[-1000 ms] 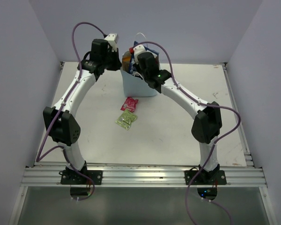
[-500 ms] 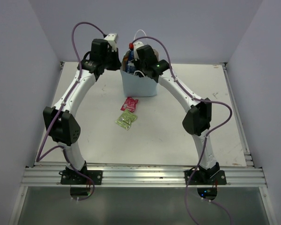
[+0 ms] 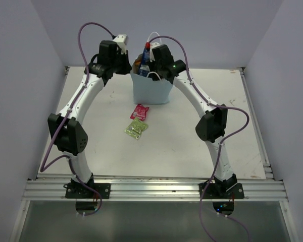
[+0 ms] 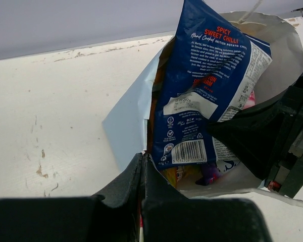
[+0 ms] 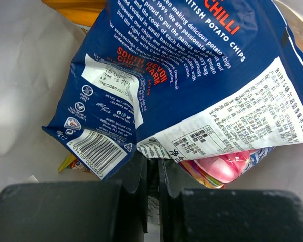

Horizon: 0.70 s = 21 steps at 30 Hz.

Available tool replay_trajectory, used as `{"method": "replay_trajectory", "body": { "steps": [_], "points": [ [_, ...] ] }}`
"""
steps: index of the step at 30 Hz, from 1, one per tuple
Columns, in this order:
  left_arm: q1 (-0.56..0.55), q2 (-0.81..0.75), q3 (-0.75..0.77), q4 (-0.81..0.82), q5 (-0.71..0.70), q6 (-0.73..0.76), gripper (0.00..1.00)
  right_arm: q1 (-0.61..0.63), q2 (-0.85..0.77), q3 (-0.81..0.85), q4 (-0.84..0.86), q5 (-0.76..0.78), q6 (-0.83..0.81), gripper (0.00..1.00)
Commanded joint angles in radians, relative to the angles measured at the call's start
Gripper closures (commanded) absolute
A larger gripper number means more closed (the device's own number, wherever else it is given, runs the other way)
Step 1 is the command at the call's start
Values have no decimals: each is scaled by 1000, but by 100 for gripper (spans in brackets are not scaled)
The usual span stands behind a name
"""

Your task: Place the snacks into the paper bag

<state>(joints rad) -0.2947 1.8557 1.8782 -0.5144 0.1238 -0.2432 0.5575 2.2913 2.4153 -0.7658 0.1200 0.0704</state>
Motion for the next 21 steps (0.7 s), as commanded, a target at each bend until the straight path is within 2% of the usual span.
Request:
{"method": "replay_trajectory", "body": {
  "steps": [1, 5, 6, 7, 9, 10, 13, 16, 21],
  "points": [
    [11, -6, 76, 77, 5, 1, 100, -47, 124, -15, -199, 24, 26, 95],
    [11, 3, 85, 79, 10, -2, 100, -45, 169, 85, -233, -32, 71, 95],
    [11, 5, 84, 79, 8, -2, 100, -45, 162, 91, -222, -48, 83, 89],
    [9, 7, 84, 77, 8, -2, 100, -45, 133, 96, -192, -65, 85, 78],
    [11, 8, 87, 79, 8, -4, 100, -45, 99, 114, -164, -68, 88, 75],
    [11, 10, 90, 80, 8, -5, 100, -45, 62, 120, -139, -75, 86, 66],
    [11, 17, 98, 82, 11, -11, 100, -45, 2, 157, -121, -94, 86, 48],
    [11, 22, 107, 79, 13, -10, 100, -45, -102, 156, -107, -118, 85, 42],
    [11, 27, 108, 77, 19, -13, 100, -44, -315, 21, -52, -117, 31, 35]
  ]
}}
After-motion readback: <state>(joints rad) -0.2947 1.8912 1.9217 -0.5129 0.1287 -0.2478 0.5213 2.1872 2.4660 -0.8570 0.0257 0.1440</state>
